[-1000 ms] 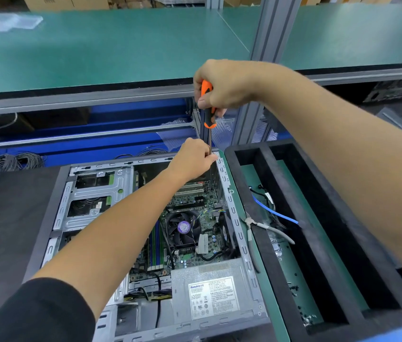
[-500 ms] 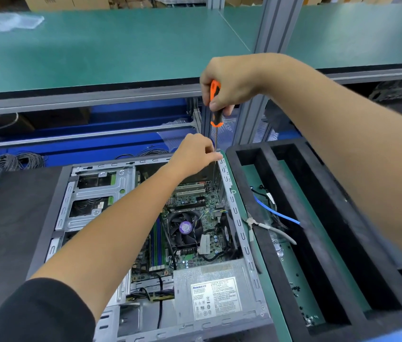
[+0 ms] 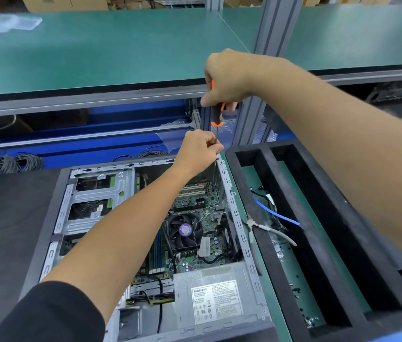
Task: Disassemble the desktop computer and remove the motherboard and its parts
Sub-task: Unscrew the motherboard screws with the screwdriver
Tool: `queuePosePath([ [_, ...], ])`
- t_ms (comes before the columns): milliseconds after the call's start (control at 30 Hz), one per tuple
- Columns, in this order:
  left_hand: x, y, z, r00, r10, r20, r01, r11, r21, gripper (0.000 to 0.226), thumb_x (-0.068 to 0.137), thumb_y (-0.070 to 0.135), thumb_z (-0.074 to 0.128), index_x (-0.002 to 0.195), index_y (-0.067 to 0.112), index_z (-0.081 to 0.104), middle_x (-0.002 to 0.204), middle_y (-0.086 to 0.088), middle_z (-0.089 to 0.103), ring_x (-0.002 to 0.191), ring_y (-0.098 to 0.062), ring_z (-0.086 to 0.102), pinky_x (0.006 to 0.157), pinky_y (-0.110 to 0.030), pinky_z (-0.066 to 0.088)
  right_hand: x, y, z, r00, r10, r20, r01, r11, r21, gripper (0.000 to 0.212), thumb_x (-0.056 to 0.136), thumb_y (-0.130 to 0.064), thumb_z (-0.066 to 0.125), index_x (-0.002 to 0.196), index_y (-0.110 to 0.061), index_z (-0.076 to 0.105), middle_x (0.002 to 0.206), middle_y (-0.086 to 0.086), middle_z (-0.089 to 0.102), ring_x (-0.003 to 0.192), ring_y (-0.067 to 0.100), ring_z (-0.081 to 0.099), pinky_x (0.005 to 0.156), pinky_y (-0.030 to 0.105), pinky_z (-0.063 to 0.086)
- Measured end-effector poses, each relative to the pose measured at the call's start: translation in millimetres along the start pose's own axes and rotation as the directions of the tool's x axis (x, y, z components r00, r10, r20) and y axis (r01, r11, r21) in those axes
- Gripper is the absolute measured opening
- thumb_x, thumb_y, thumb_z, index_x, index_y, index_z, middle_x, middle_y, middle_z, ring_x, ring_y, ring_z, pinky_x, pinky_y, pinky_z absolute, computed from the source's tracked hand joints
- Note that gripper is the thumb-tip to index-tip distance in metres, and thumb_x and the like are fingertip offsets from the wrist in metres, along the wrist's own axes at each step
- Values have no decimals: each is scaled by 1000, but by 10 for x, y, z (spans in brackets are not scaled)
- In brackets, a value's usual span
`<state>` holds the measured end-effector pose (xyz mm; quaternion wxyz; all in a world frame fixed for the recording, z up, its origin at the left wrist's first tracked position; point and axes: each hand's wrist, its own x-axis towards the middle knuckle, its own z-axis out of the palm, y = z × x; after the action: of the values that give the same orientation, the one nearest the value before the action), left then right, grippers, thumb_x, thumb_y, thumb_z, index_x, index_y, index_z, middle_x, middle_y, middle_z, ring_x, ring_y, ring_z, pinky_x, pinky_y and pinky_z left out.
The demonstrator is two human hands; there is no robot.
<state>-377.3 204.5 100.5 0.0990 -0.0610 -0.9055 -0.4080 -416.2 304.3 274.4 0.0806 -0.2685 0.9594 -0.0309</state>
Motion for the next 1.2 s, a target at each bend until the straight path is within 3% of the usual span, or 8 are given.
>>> queuePosePath([
  [100, 5, -18, -33, 1000, -1, -25, 1, 1000, -13, 33, 83, 21, 72, 62, -3, 63, 59, -11, 61, 53, -12, 47, 57, -25, 38, -6, -3, -6, 993, -119, 6, 120, 992, -44, 8, 83, -17, 67, 90, -13, 66, 70, -5, 68, 69, 13, 60, 60, 28, 43],
  [200, 20, -21, -33, 1000, -6, -27, 6, 1000, -16, 33, 83, 23, 73, 62, 0, 63, 56, -2, 57, 55, -10, 46, 65, -27, 37, -8, 53, -13, 985, -158, 66, 152, 985, 85, 17, 82, -10, 66, 96, -18, 60, 84, -3, 62, 72, 15, 58, 59, 27, 42],
  [400, 44, -5, -28, 999, -33, 5, 33, 999, -18, 31, 82, 28, 74, 62, 7, 62, 62, -9, 65, 64, -22, 59, 68, -33, 47, 32, 81, 89, 998, -38, -55, 41, 998, 45, 45, 93, -52, 50, 96, -7, 55, 66, 5, 67, 57, 18, 68, 52, 28, 39],
  [633, 46, -39, -78, 996, -27, 83, 33, 997, -72, 27, 80, 27, 76, 69, 11, 58, 62, 6, 56, 59, -4, 49, 58, -19, 39, -33, 62, 16, 990, -134, 42, 124, 974, 188, 16, 84, -8, 66, 96, -16, 59, 79, -1, 68, 64, 11, 67, 52, 18, 44],
  [733, 35, -31, -108, 974, -6, 224, 57, 973, -222, 9, 90, 9, 65, 98, 9, 69, 87, -4, 72, 84, -12, 68, 81, -24, 54, -57, 95, -19, 984, -141, 112, 102, 949, 299, 22, 83, 0, 66, 98, -14, 58, 92, 5, 68, 72, 16, 67, 55, 19, 51],
  [900, 37, 15, -59, 994, -43, 105, 61, 982, -176, 13, 85, 2, 67, 77, 9, 73, 72, -1, 71, 68, -10, 67, 74, -24, 56, -13, 50, 38, 997, -71, 17, 68, 991, 112, 37, 90, -51, 57, 97, -15, 50, 70, 0, 66, 57, 14, 68, 53, 28, 40],
  [1100, 74, -4, -55, 999, -41, 21, 43, 993, -108, 28, 78, 13, 77, 55, 14, 61, 58, 7, 63, 54, 1, 57, 55, -21, 44, 32, 86, 104, 995, -49, -91, 56, 996, 73, 26, 83, -32, 69, 94, -12, 58, 80, 6, 70, 66, 16, 65, 52, 26, 39],
  [1200, 75, -38, -72, 998, -54, 16, 55, 993, -108, 38, 74, 20, 81, 51, 20, 51, 53, 8, 56, 46, 3, 47, 52, -17, 35, 14, 80, 140, 991, -62, -121, 76, 991, 113, 34, 82, -44, 68, 93, -14, 56, 75, 2, 65, 68, 18, 65, 56, 27, 43],
])
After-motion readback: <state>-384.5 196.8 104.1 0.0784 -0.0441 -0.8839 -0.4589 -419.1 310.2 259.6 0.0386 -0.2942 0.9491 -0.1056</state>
